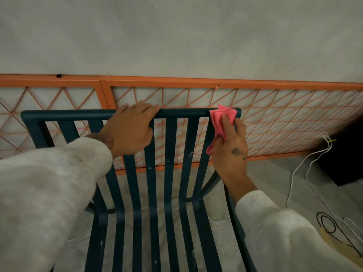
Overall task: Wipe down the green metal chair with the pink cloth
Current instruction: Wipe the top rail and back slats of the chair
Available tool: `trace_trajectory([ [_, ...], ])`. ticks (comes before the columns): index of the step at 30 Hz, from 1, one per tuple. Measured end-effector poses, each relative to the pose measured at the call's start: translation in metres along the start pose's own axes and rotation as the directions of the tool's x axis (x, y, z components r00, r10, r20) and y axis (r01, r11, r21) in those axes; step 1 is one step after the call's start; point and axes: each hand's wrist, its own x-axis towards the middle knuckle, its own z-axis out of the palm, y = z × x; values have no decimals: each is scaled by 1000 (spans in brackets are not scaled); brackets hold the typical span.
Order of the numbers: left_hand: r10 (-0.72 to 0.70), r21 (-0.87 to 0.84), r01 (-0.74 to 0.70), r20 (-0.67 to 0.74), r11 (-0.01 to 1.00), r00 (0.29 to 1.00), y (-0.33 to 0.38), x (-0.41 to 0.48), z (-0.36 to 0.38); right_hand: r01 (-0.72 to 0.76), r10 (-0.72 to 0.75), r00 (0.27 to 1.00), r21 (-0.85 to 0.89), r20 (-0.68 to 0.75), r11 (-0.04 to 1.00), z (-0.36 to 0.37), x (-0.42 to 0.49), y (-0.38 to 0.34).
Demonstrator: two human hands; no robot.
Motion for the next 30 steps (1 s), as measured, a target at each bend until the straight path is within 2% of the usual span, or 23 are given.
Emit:
trace_trajectory([
  [2, 26, 17, -26, -3, 1000, 1000, 14, 10, 6, -37, 37, 999, 89, -1, 995, -2, -19, 2],
  [5, 7, 63, -6, -10, 998, 1000, 29, 22, 17, 15, -20, 1000, 184, 22, 983, 11, -41, 2],
  [9, 8, 107, 2, -100, 994, 995, 32, 22, 30, 80, -94, 993, 183, 69, 980, 47, -37, 6],
  [11, 22, 120, -5, -139, 993, 990, 29, 22, 35, 59, -84, 989, 197, 121, 979, 60, -40, 15],
  [14, 29, 125, -8, -170, 992, 985, 28, 22, 40, -75, 36, 957, 127, 288, 989, 77, -67, 41],
  [16, 29, 130, -4, -186, 991, 982, 27, 22, 42, -54, 2, 928, 128, 372, 990, 86, -91, 60],
  [18, 26, 132, 0, -194, 991, 981, 27, 21, 44, -52, 2, 922, 118, 386, 992, 90, -103, 70],
  [21, 25, 126, 2, -205, 992, 978, 28, 22, 45, -122, 64, 938, 153, 341, 981, 84, -91, 60],
  [26, 16, 118, 12, -233, 993, 972, 29, 23, 47, 3, -13, 998, 159, 63, 987, 67, -37, 18],
  [30, 15, 113, 13, -239, 994, 971, 30, 23, 47, 27, -28, 1000, 114, 8, 993, 64, -29, 11],
])
